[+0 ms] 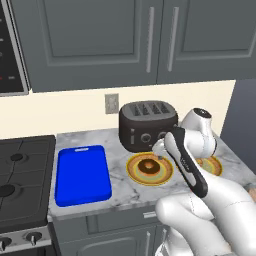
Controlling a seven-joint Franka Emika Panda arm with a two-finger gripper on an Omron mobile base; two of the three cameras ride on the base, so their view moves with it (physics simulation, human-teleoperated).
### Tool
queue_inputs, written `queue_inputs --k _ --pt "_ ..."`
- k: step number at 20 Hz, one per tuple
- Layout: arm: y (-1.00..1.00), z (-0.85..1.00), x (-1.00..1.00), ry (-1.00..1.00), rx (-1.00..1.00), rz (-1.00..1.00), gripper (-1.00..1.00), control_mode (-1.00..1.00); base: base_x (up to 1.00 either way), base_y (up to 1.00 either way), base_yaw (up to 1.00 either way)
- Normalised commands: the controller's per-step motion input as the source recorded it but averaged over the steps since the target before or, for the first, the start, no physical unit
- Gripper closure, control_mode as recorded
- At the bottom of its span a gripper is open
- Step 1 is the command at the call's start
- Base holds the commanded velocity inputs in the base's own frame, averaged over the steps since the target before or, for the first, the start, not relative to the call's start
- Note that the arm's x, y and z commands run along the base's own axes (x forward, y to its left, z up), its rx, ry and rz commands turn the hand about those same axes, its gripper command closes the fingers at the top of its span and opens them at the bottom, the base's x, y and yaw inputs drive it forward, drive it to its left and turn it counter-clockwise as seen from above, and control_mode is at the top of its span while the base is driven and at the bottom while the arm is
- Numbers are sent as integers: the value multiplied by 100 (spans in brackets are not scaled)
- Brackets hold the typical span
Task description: Move the dessert items from the plates to the tray.
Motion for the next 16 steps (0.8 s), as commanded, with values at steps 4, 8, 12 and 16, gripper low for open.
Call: queue_inputs --k 4,8,12,16 --pt "0 -21 37 -9 -3 -1 -100 -100 0 0 0" --pt "0 -22 45 -8 -3 -1 -100 -100 0 0 0" --pt "0 -26 51 -8 -3 -1 -100 -100 0 0 0" --pt "0 -26 39 0 -3 0 -100 -100 0 0 0"
